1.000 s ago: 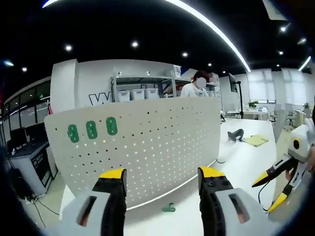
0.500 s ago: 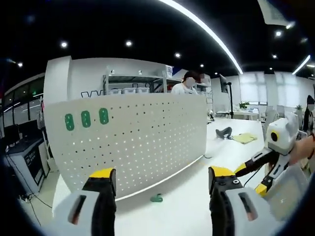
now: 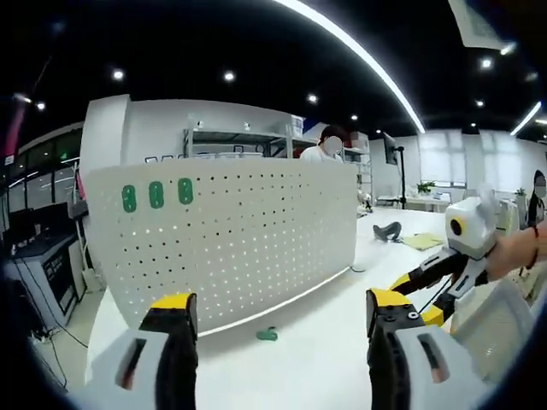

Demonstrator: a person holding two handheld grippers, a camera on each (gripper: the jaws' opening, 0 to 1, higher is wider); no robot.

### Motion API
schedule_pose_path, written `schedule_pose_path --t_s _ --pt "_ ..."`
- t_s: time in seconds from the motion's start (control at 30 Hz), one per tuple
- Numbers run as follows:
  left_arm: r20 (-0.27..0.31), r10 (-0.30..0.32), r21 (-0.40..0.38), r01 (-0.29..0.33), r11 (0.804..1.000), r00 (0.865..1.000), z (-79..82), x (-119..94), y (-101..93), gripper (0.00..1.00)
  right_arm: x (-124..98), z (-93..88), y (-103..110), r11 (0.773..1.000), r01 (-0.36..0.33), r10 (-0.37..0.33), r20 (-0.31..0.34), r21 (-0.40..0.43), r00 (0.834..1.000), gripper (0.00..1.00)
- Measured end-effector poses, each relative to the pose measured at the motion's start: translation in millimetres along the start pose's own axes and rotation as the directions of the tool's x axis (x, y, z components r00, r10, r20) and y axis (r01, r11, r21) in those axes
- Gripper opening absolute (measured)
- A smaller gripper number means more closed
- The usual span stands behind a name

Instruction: Insert the hook assembly into the mounting plate slot until the hook locks in place.

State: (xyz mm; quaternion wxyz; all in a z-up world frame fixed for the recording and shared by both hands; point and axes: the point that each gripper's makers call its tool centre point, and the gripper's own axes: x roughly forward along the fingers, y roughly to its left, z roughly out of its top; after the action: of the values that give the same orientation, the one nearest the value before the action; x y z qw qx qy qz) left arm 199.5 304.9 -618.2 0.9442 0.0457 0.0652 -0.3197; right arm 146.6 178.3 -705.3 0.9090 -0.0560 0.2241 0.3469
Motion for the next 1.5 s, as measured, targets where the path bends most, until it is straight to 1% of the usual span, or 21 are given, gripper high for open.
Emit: schedule_pose_path --t_s 0.03,0.07,0.2,0.33,0.4,0.5,0.57,0.67,0.8,0.93,1.0,1.03,1.07,1.17,1.2,1.33,1.37,1.43,1.5 --pt "-0.002 -0.001 0.003 0.001 1.0 1.0 -1.2 -1.2 0.0 0.82 1.9 -1.5 1.2 1.0 0.001 -0.001 -0.013 -0.013 1.0 0.56" --pt "-0.002 -0.003 -0.001 0.003 1.0 1.0 -2.1 -3.6 0.2 0.82 2.9 -0.8 1.9 1.0 0.001 -0.001 -0.011 -0.017 1.0 0.56" --pt "-0.005 0.006 -0.01 -0.006 1.0 1.0 -6.1 -10.9 3.2 0.83 11.2 1.7 5.5 1.0 -0.013 0.013 -0.011 -0.01 1.0 0.56" --pt "-0.005 0.01 -0.021 -0.01 1.0 1.0 -8.3 -17.0 4.6 0.83 19.5 -0.3 7.3 1.0 -0.022 0.022 -0.024 -0.011 0.999 0.56" --pt "-0.006 0.009 -0.021 -0.009 1.0 1.0 -8.8 -18.4 4.4 0.83 23.0 1.9 6.2 1.0 -0.026 0.026 -0.013 0.011 1.0 0.56" --pt "-0.01 0.005 -0.025 -0.006 1.0 1.0 -11.2 -20.2 4.6 0.83 26.8 3.9 4.7 1.0 -0.021 0.02 -0.023 -0.011 1.0 0.55" --pt "-0.007 -0.011 -0.05 0.011 0.999 1.0 -12.4 -21.8 2.6 0.83 30.6 5.8 2.3 1.0 -0.024 0.023 -0.026 -0.008 0.999 0.55" --pt "-0.009 -0.001 -0.038 0.0 0.999 1.0 -12.8 -24.6 4.3 0.84 34.7 7.5 -1.9 1.0 -0.019 0.019 -0.029 -0.009 0.999 0.55" --pt "0.001 -0.011 -0.04 0.011 0.999 1.0 -12.7 -29.2 0.4 0.84 41.5 10.0 -5.1 1.0 -0.017 0.016 -0.038 -0.015 0.999 0.54" --pt "-0.008 -0.005 -0.026 0.005 1.0 1.0 -14.8 -29.5 0.4 0.84 47.9 12.9 -11.0 1.0 -0.001 0.001 -0.04 -0.009 0.999 0.5" --pt "-0.01 -0.015 -0.019 0.014 1.0 1.0 -16.4 -30.4 -2.7 0.84 51.2 13.3 -15.6 1.0 0.009 -0.009 -0.037 0.006 0.999 0.49" --pt "-0.01 -0.021 -0.039 0.02 0.999 1.0 -17.8 -30.9 -3.9 0.83 52.2 13.3 -16.1 1.0 0.011 -0.01 -0.037 0.013 0.999 0.49" --pt "-0.012 -0.023 -0.037 0.023 0.999 1.0 -19.2 -31.8 -4.0 0.83 53.9 13.4 -17.3 1.0 0.015 -0.014 -0.038 0.024 0.999 0.49" --pt "-0.026 -0.022 -0.028 0.021 0.999 0.999 -24.5 -34.8 -4.6 0.83 58.0 11.4 -18.0 1.0 0.019 -0.018 -0.047 0.015 0.999 0.48" --pt "-0.026 -0.025 -0.037 0.024 0.999 0.999 -25.5 -36.1 -4.1 0.83 59.9 9.2 -19.4 1.0 0.024 -0.024 -0.06 0.008 0.998 0.48" --pt "-0.015 -0.018 -0.042 0.017 0.999 1.0 -24.2 -39.2 -2.1 0.83 64.8 9.1 -19.4 1.0 0.028 -0.027 -0.062 0.012 0.998 0.47" --pt "-0.016 -0.014 -0.038 0.014 0.999 1.0 -25.0 -39.2 -1.3 0.83 66.2 8.7 -19.2 0.999 0.029 -0.028 -0.065 0.015 0.997 0.47" --pt "-0.028 -0.017 -0.055 0.016 0.998 0.999 -27.2 -39.5 -1.5 0.83 68.8 7.5 -18.9 0.999 0.034 -0.032 -0.076 0.016 0.997 0.46" --pt "-0.021 -0.016 -0.053 0.015 0.998 1.0 -25.0 -39.8 -1.2 0.83 70.6 8.0 -18.5 0.999 0.035 -0.034 -0.076 0.015 0.997 0.46"
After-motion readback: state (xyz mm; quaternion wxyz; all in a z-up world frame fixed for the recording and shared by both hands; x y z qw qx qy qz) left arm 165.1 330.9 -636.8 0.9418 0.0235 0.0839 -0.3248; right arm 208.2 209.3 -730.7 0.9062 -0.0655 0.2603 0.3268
